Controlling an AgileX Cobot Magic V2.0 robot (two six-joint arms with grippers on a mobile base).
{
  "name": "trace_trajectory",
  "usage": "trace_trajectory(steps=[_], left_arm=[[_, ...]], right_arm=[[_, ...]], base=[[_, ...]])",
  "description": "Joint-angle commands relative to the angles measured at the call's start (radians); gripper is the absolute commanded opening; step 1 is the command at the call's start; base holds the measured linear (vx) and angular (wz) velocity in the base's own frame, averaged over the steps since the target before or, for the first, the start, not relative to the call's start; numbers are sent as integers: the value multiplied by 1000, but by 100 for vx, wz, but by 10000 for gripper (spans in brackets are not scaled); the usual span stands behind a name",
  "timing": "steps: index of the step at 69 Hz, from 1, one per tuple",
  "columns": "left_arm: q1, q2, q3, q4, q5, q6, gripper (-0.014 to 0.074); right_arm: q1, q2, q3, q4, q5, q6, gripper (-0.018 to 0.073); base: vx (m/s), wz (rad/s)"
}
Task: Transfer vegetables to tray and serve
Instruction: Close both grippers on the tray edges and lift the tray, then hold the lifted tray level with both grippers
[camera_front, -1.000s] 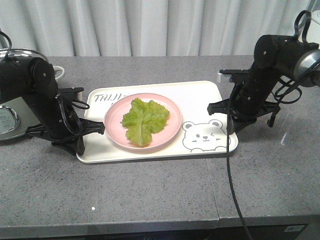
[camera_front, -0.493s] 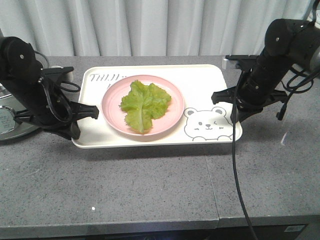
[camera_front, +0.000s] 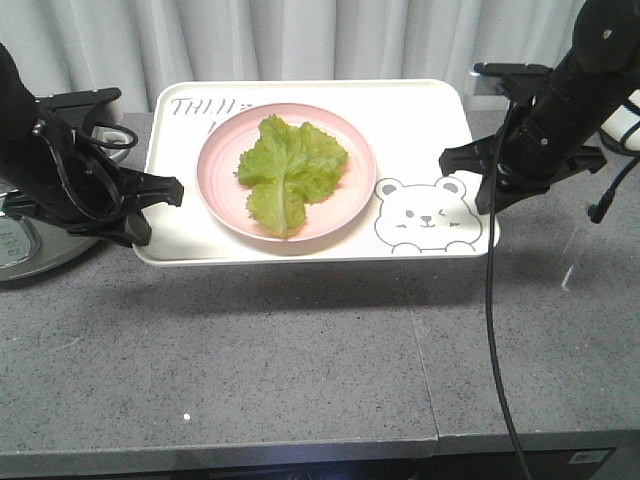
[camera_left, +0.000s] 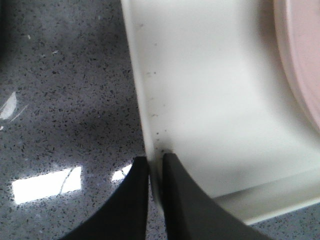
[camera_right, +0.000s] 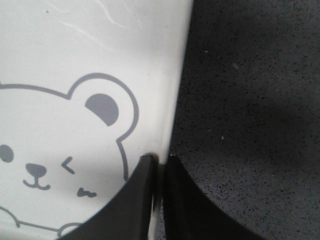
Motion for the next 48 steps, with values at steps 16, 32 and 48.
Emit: trace_trajectory(steps=[16, 32, 48], left_arm=[[-17, -55, -26, -64, -92, 29, -8], [-17, -55, -26, -64, -95, 29, -8], [-17, -55, -26, -64, -92, 29, -8]], right_arm=[[3, -81, -25, 24, 18, -29, -4], [3, -81, -25, 9, 26, -29, -4], [3, -81, -25, 10, 26, -29, -4]], base=[[0, 0], [0, 0], [0, 0]])
